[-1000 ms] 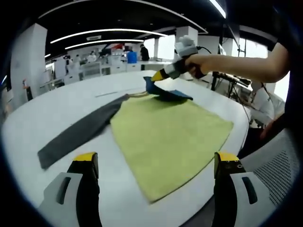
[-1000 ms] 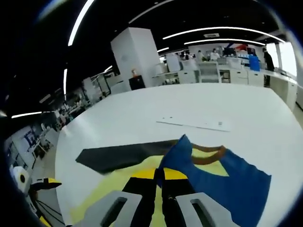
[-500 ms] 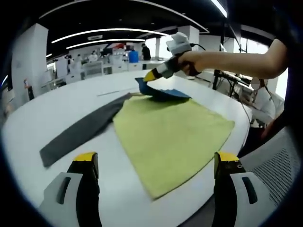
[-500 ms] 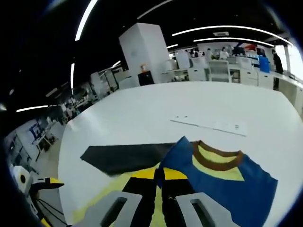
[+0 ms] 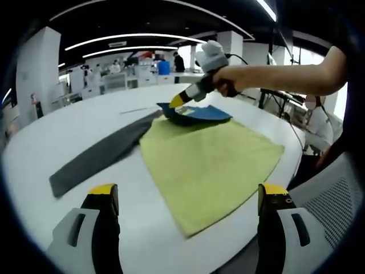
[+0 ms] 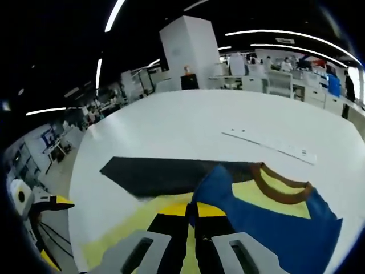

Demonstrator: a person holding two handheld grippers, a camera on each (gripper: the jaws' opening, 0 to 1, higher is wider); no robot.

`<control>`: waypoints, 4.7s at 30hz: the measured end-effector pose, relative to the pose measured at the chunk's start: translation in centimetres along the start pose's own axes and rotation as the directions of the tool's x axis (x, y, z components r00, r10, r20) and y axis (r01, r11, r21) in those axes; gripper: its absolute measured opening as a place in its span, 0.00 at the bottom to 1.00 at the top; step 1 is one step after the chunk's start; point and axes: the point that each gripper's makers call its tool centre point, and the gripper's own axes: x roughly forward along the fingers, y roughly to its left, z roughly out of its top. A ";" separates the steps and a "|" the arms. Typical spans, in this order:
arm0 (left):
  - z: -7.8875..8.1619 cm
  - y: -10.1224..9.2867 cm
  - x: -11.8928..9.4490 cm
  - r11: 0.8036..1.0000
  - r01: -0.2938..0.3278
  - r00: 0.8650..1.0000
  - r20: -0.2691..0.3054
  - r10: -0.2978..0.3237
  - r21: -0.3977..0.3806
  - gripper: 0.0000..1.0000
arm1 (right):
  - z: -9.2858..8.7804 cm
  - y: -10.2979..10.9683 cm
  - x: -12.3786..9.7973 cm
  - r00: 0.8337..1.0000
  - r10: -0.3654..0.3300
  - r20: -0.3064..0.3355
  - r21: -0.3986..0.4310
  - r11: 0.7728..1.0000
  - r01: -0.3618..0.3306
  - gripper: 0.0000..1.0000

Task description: Fold the garment on the visible template until the final outline fits inside the template.

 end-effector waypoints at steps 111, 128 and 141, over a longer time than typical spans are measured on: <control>-1.9 23.3 -3.2 0.734 -0.636 0.769 -0.115 0.629 -0.240 0.40 | -14.4 -15.7 -14.7 0.927 -0.369 -0.064 0.123 0.919 0.375 0.15; -4.8 24.8 -3.2 0.660 -0.696 0.714 -0.182 0.676 -0.283 0.28 | -14.5 -15.8 -14.0 0.925 -0.376 -0.055 0.147 0.913 0.380 0.07; -5.7 25.4 -2.2 0.634 -0.672 0.727 -0.183 0.662 -0.382 0.16 | -14.5 -15.8 -13.9 0.915 -0.399 -0.057 0.141 0.904 0.403 0.05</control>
